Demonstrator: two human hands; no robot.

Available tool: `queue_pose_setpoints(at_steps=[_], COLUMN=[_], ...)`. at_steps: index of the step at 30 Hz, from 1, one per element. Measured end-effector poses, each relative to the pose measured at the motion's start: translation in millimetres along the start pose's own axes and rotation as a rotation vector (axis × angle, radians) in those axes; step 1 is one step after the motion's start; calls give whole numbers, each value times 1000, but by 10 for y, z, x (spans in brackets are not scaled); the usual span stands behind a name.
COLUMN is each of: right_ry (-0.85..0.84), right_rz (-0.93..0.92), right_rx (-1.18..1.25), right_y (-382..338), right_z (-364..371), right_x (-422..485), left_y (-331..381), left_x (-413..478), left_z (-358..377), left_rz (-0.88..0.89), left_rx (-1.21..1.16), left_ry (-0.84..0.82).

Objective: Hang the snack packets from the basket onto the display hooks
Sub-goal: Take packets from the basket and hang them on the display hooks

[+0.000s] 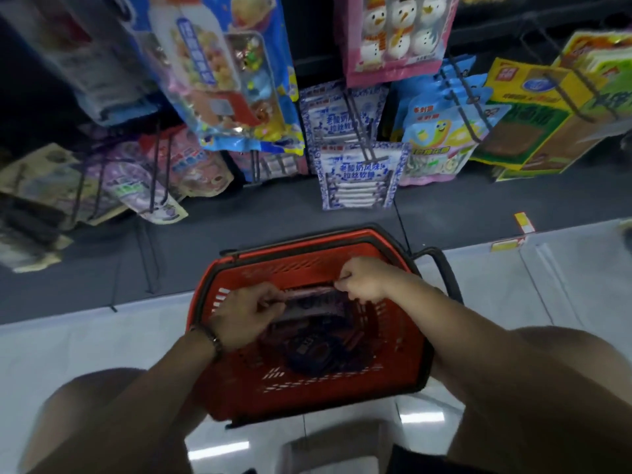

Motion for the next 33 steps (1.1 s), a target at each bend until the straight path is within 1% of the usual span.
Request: queue_pose_setpoints(at_steps=[2,5,7,10,12,13,17,20,24,26,28,31,33], right_ry=[-82,-62,-18,15,47,58,47,42,184,319,425,505,466], right_rz=[73,178,172,121,129,159,308,324,305,338,370,285,214], right_rx=[-24,167,301,410,526,595,802,916,1083,1158,1138,992,1020], right_y=[86,220,251,197,107,92,153,183,289,443,654,737,682], right_z=[250,477,683,1061,1197,1230,1316,1338,1375,1358,1287,1021,882], right_x=[131,338,515,797,928,999,1298,1310,1041,818,610,306,76], left_y=[-203,-303,-308,-310,-356,-382,-552,-621,-596,-564,-546,-456,-375], left_x=[-173,-271,-260,-246,-262,-259,-205,-177,-143,-128,-150,-231,-312], left_z=[49,132,195,340,428,461,531,562,530,457,341,204,180], left_rz=[-26,-99,-93,-51,-26,-20,-93,-161,-198,-199,-206,-178,-170], left_rx=[2,42,27,-6,-31,-63,-143,-148,-49,-54,-71,-61,-65], left_ry=[4,-118,-190,-269,-286,-275,-227,-251,-265,-229,-156,-28,2])
Point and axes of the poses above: each hand's wrist, its own x-axis towards the middle knuckle, its own z-axis out of the palm, y = z × x, the point moved 8 cm from there along x, towards the middle knuckle, and after that the axes turned 10 degrees about z, right-handed, at the moved point
